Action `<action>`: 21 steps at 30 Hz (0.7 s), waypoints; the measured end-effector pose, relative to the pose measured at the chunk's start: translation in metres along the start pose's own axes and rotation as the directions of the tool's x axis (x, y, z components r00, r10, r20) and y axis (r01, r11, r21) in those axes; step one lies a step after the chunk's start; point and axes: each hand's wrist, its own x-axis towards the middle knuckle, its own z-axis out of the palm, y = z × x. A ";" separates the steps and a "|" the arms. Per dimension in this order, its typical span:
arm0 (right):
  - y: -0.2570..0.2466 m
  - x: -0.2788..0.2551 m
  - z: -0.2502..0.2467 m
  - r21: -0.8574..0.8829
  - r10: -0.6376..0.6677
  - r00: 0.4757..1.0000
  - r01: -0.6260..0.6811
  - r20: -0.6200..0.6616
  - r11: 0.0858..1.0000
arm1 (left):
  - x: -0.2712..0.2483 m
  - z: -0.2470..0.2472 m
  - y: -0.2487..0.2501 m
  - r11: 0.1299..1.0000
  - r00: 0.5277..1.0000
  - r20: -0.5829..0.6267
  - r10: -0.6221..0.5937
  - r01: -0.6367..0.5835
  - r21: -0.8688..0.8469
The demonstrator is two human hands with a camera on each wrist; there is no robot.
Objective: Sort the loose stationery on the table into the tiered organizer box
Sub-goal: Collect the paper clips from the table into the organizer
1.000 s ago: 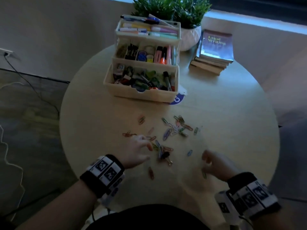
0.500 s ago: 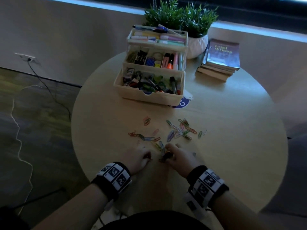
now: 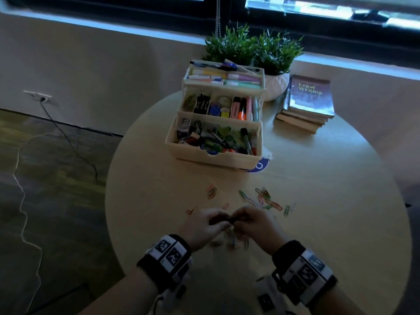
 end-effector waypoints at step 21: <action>0.020 0.052 0.012 -0.498 0.363 0.914 -0.403 -0.181 0.767 | 0.227 -0.194 0.064 0.929 0.880 -0.452 0.148 0.034 0.369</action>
